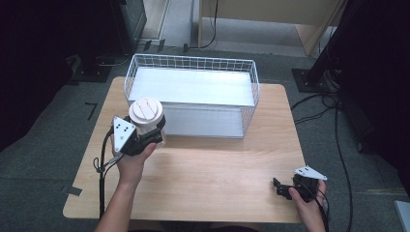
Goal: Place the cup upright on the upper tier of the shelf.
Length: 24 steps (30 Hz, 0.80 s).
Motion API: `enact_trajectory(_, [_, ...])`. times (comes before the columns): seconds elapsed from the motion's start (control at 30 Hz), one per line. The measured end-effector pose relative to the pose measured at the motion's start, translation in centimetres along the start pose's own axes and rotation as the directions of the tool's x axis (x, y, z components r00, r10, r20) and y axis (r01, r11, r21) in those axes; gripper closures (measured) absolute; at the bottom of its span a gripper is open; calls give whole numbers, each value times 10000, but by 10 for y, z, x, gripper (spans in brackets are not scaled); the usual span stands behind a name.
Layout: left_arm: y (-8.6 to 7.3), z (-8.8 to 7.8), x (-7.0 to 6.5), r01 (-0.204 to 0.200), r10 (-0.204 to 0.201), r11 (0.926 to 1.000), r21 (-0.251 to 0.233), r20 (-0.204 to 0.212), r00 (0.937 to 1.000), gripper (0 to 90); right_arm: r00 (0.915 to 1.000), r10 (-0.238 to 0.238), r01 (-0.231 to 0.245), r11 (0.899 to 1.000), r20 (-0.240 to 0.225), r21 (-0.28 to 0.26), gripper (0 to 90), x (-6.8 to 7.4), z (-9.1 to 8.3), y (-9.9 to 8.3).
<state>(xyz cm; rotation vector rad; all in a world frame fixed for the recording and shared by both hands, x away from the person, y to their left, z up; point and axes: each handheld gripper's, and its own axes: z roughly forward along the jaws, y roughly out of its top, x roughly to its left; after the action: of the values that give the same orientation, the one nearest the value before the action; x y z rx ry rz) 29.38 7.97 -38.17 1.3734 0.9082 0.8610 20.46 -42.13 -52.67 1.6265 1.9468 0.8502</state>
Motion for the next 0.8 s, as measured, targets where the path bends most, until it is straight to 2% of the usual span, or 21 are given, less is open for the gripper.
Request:
enact_trajectory(0.13, [7,5,-5,-131,126,9992,-378,-123,9998,155,10000,-46,46,10000,-51,-22,0,-1,0,0])
enact_trajectory(0.3, [16,10,-8,-278,263,9985,-478,-314,9992,156,10000,0,0,10000,-87,-50,0,-1,-1,-1])
enact_trajectory(0.47, [24,16,-14,-551,512,9940,-941,-439,9977,157,9999,-1,0,10000,-115,-66,0,-1,-1,-1])
enact_trajectory(0.7, [34,25,-17,-500,440,9902,-1301,-485,9979,158,9999,19,-21,10000,-153,-79,0,-2,-1,-1])
enact_trajectory(0.8, [45,29,-18,-342,286,9859,-1636,-364,9989,158,9999,17,-18,9999,-169,-100,0,-2,-1,-1])
